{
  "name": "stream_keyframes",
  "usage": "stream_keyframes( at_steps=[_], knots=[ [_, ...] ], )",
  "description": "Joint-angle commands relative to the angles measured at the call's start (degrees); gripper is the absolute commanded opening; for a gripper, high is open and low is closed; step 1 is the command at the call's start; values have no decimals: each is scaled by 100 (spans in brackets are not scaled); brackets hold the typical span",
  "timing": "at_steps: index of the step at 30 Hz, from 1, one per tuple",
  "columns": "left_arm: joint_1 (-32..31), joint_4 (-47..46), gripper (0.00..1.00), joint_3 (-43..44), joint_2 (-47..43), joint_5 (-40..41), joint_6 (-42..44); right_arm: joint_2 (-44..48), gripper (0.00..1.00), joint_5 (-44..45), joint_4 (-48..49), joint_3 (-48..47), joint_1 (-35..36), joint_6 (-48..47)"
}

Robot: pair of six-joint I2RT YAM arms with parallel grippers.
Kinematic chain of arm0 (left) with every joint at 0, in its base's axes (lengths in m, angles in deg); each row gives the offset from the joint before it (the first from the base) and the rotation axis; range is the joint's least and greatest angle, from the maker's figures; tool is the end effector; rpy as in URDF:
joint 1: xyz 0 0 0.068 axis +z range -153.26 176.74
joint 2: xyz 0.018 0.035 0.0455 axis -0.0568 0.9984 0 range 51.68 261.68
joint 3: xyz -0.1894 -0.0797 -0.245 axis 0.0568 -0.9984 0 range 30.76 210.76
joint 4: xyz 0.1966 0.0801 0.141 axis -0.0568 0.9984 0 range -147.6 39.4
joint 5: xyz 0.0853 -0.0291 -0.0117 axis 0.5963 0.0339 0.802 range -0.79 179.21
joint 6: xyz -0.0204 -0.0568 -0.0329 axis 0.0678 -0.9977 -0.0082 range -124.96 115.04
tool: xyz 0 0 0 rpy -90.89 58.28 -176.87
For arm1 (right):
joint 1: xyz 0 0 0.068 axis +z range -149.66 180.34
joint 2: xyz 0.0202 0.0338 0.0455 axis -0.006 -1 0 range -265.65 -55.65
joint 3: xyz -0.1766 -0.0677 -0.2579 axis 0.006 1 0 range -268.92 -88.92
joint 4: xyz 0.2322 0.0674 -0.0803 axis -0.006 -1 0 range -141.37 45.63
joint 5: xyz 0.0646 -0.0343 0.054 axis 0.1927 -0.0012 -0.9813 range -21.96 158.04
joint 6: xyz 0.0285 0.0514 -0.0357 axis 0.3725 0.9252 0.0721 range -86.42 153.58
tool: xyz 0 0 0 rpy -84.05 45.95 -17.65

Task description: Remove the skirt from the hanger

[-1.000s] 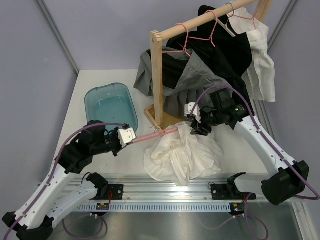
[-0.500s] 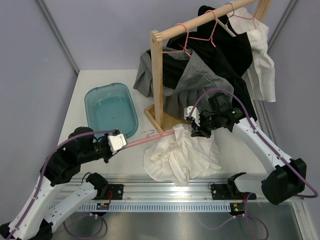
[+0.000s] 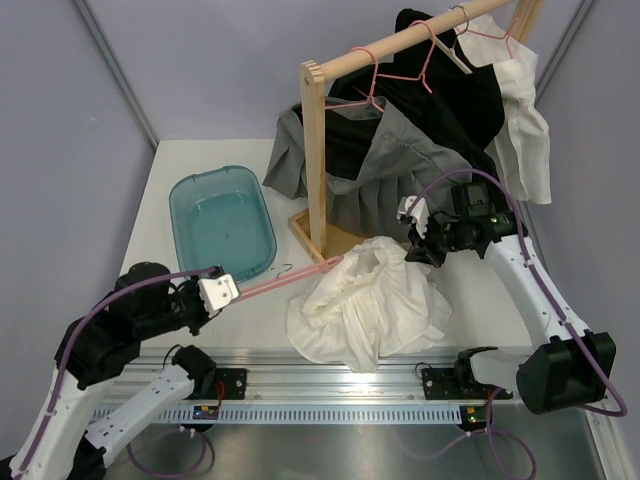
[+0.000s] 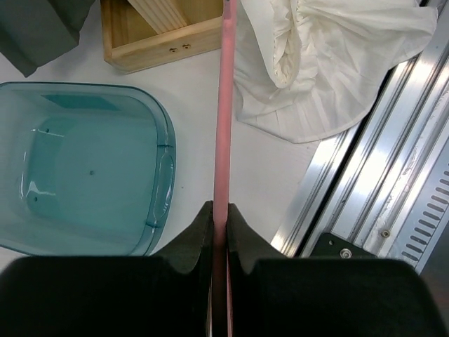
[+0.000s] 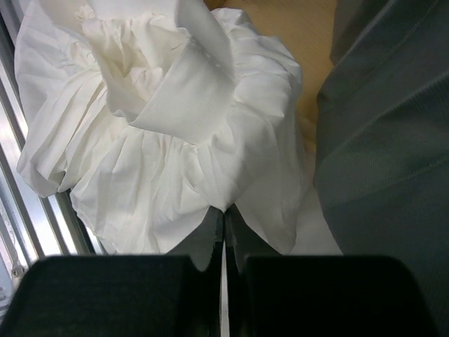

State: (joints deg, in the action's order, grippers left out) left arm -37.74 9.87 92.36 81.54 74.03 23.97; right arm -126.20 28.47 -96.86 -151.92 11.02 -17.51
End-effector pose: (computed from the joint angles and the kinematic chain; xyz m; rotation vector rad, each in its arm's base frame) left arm 0.0111 -0.0253 0.3707 1.2754 1.7805 -0.3452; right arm 0.2077 0.0752 0.3350 -1.4089 1.9124 0.5795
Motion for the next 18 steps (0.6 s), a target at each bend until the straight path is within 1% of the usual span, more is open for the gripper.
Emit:
stream_keyframes(
  at_steps=[1,3,5,6,7,9,10,11,13,15,17,18],
  knots=[
    [20,-22,0,379,-130,165,8,313,0,-287,-585,174,-22,-620],
    [20,-310,0,335,-192,-45,-45,348,0,-698,-849,323,-13,-1119],
    [20,-645,0,177,-236,-239,-220,366,1,-955,-1149,394,13,-1385],
    [20,-1021,0,81,-262,-466,-290,401,3,-1104,-1219,464,57,-1638],
    [20,-1242,0,-172,-253,-573,-430,436,9,-1114,-1324,482,214,-1719],
    [20,-1847,0,-446,-227,-888,-572,567,16,-1097,-1352,499,373,-1781],
    [20,-2042,0,-569,-201,-969,-686,611,23,-1105,-1386,465,435,-1782],
    [20,-2201,0,-788,-166,-1048,-722,655,27,-1131,-1430,395,435,-1782],
    [20,-2579,0,-930,-43,-1171,-757,717,34,-1158,-1666,70,435,-1773],
    [20,-2860,0,-1071,36,-1285,-775,752,36,-1167,-1887,-359,435,-1799],
    [20,-2984,0,-1141,185,-1382,-757,761,40,-1245,-2404,-659,435,-2000],
    [20,-3019,0,-1151,247,-1469,-722,761,42,-1316,-2598,-965,435,-2262]
  ],
)
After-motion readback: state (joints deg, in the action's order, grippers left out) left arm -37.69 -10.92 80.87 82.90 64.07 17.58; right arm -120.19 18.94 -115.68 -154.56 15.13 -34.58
